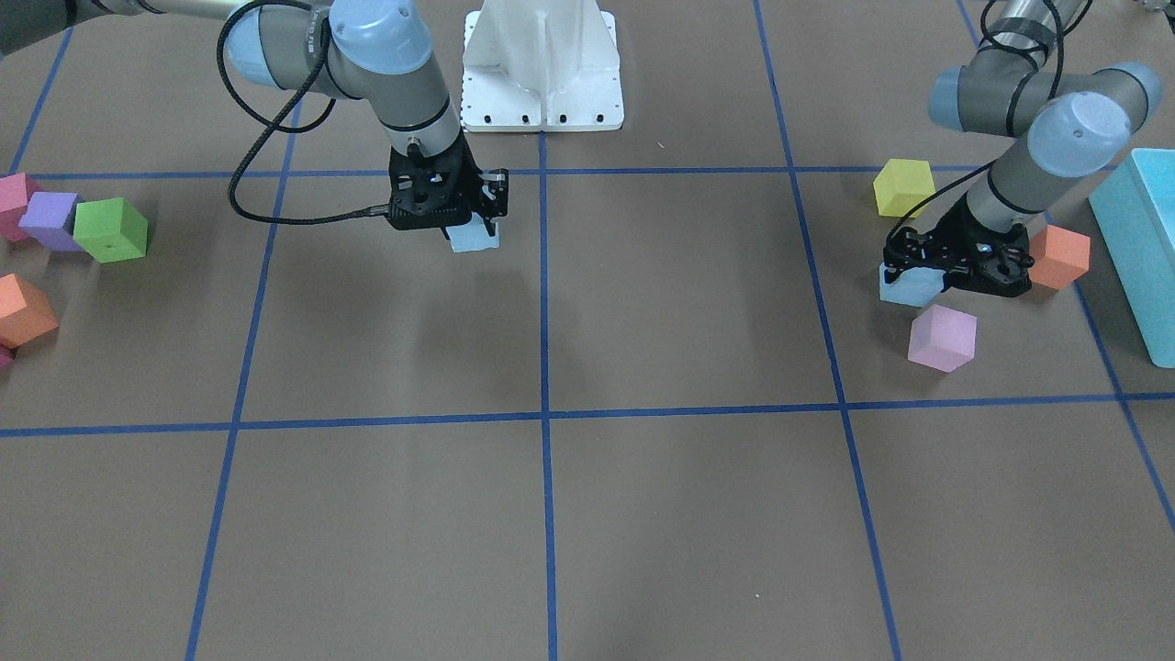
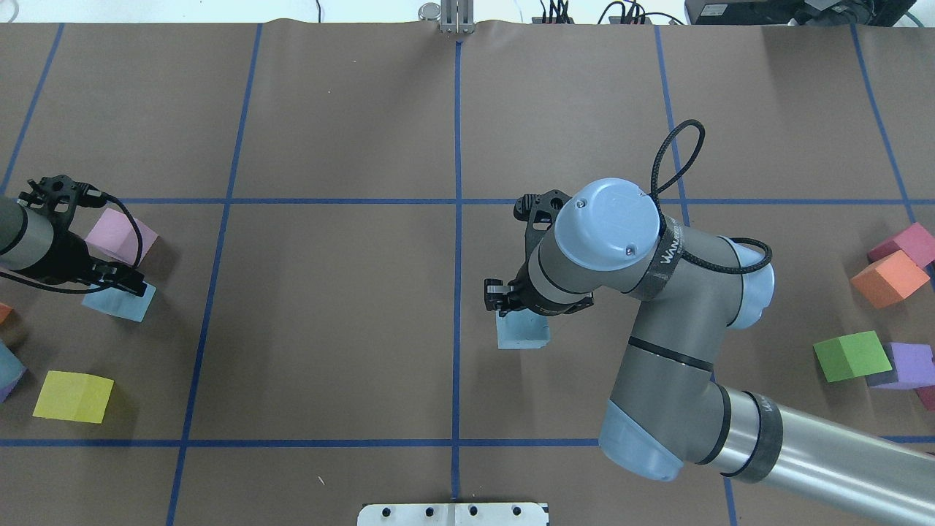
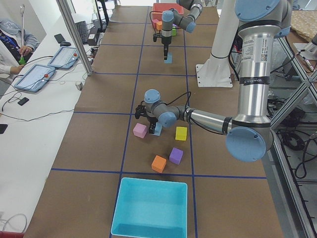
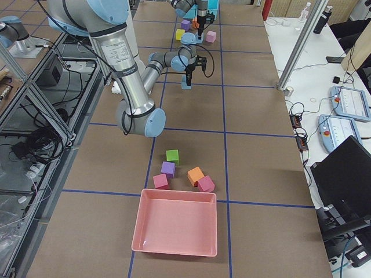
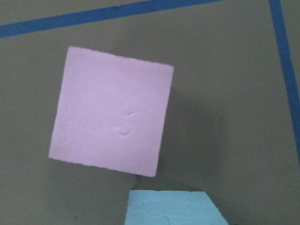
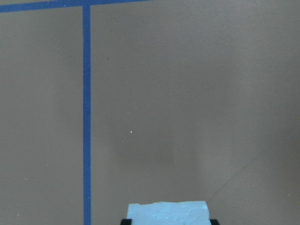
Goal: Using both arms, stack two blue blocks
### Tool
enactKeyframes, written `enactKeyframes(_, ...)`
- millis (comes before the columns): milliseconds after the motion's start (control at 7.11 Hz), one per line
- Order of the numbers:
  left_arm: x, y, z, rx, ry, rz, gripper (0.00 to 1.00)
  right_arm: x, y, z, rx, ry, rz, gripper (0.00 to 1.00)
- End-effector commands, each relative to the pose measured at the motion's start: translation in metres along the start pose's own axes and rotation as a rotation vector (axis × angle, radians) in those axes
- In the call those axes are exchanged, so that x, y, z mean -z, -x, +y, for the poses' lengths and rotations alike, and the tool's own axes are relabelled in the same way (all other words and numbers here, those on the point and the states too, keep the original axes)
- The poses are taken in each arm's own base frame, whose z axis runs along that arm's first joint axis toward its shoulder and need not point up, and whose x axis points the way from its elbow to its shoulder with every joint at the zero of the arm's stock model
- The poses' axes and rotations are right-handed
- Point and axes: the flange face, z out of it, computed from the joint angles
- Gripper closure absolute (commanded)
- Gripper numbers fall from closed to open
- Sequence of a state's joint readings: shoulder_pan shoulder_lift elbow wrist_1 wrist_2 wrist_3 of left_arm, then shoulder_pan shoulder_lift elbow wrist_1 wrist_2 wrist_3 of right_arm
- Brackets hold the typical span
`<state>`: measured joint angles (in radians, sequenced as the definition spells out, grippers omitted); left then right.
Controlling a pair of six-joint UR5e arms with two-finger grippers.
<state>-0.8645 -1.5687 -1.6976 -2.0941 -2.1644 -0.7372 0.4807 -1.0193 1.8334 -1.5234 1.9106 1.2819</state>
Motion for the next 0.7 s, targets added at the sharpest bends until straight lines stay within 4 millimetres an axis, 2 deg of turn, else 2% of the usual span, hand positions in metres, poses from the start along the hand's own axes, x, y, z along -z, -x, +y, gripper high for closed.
enactKeyframes(0,0.002,-0.005,-0.002,0.001,-0.001,0.01,0.46,-0.014,0.02,-0.007,-0.028,-0.004,0.011,0.43)
enactKeyframes(141,0.004,-0.007,-0.002,-0.001,-0.003,0.015,0.49,-0.019,0.046,-0.019,-0.045,-0.027,0.013,0.42)
enactKeyframes(281,0.008,-0.009,-0.003,-0.003,-0.008,0.02,0.49,-0.027,0.062,-0.028,-0.049,-0.036,0.008,0.42)
enactKeyframes(562,0.017,-0.016,-0.003,-0.009,-0.018,0.028,0.49,-0.027,0.063,-0.03,-0.039,-0.044,-0.01,0.42)
